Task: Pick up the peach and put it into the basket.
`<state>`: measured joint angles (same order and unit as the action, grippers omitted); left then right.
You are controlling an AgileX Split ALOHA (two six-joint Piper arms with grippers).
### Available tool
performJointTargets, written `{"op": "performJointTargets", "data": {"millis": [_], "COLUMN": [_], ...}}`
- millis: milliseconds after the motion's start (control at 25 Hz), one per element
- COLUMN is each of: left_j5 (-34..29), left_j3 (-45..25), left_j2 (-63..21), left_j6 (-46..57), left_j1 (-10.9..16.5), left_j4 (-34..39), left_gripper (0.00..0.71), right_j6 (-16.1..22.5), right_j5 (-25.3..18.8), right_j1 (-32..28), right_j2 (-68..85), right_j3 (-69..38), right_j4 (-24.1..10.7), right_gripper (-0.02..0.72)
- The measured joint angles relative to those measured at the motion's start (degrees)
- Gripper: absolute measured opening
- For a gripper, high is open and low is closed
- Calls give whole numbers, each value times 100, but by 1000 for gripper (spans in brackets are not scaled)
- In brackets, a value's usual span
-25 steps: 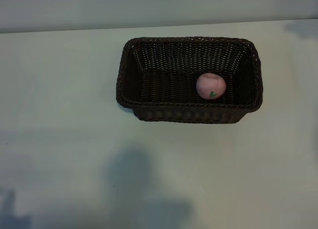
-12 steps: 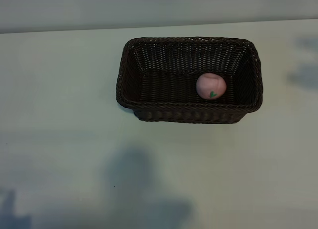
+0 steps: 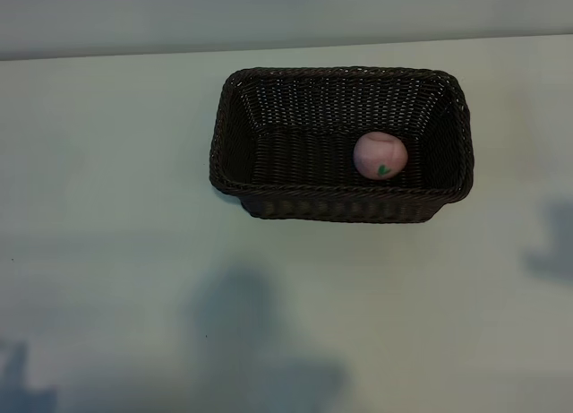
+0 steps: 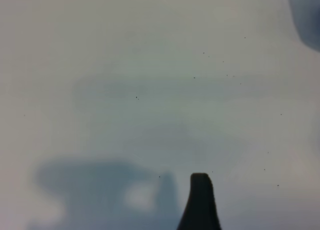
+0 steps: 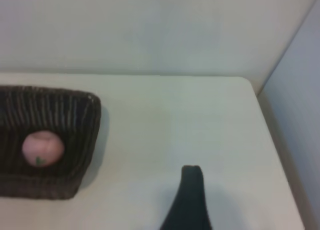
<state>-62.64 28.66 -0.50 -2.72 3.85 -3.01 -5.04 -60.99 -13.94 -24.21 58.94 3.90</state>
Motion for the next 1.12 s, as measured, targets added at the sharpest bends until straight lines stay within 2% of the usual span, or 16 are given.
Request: {"op": "performJointTargets", "data": {"millis": [440, 680, 880, 1120], "left_j5": [0, 0, 0, 0], "left_j3": [0, 0, 0, 0], "left_j2": [0, 0, 0, 0], "left_j6": [0, 0, 0, 0], "left_j1": [0, 0, 0, 0], "left_j4": [0, 0, 0, 0], "left_gripper": [580, 579, 579, 579], "right_j6": [268, 297, 297, 292], "right_j5": [23, 18, -148, -150], "right_j1": [829, 890, 890, 890], "right_j2": [1782, 2469, 2469, 2469], "right_j3": [-1561, -2120, -2458, -3007], "right_j4": [-30, -37, -79, -227], "right_gripper": [596, 596, 596, 596]}}
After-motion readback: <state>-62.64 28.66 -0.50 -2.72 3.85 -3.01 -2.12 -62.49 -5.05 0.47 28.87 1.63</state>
